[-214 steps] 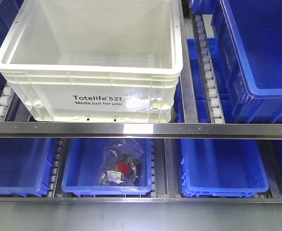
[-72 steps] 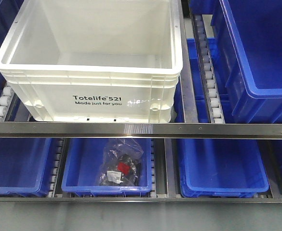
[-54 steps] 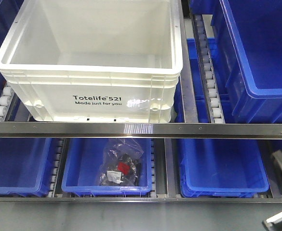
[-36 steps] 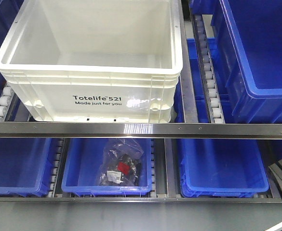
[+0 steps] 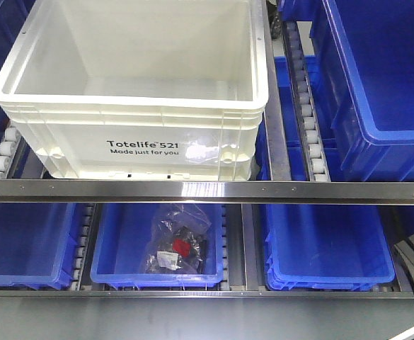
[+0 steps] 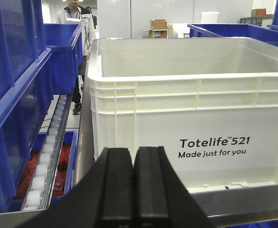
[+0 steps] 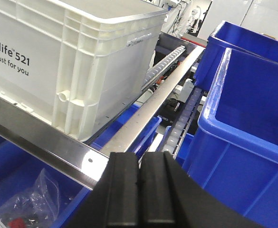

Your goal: Place moving items into box and shelve

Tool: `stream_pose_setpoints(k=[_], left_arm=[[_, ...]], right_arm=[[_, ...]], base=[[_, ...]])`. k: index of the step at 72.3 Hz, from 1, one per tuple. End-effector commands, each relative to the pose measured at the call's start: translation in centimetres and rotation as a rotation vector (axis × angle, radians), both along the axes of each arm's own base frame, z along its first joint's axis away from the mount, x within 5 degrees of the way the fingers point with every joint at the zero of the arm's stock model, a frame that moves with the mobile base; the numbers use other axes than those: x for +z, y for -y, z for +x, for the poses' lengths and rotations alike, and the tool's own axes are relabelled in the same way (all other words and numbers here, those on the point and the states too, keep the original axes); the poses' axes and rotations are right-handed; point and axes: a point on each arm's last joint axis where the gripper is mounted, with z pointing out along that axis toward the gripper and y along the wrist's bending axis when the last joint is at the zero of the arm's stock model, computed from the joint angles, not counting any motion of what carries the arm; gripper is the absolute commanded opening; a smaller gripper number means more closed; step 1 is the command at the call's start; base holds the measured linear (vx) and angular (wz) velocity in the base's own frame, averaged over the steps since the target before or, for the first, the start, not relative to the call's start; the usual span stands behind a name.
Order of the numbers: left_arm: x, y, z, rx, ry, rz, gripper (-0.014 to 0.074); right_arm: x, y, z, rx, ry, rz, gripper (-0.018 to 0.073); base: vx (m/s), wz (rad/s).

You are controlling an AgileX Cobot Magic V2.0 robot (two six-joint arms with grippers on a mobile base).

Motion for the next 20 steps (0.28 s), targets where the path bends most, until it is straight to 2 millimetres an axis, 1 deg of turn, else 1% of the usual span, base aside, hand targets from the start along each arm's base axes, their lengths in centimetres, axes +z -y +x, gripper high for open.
stream_pose_setpoints(k=[1,20], left_arm=[[-0.01,-0.01,-0.1,-0.002,0.076,-0.012,-0.0006],[-0.01,-0.01,-0.1,-0.002,0.076,-0.012,-0.0006]], right_arm=[[0.84,0.05,-0.05,-0.004,0.089,0.029,-0.0008],[0.84,0.05,-0.05,-0.004,0.089,0.029,-0.0008]], base=[[0.0,0.0],[0.0,0.0]])
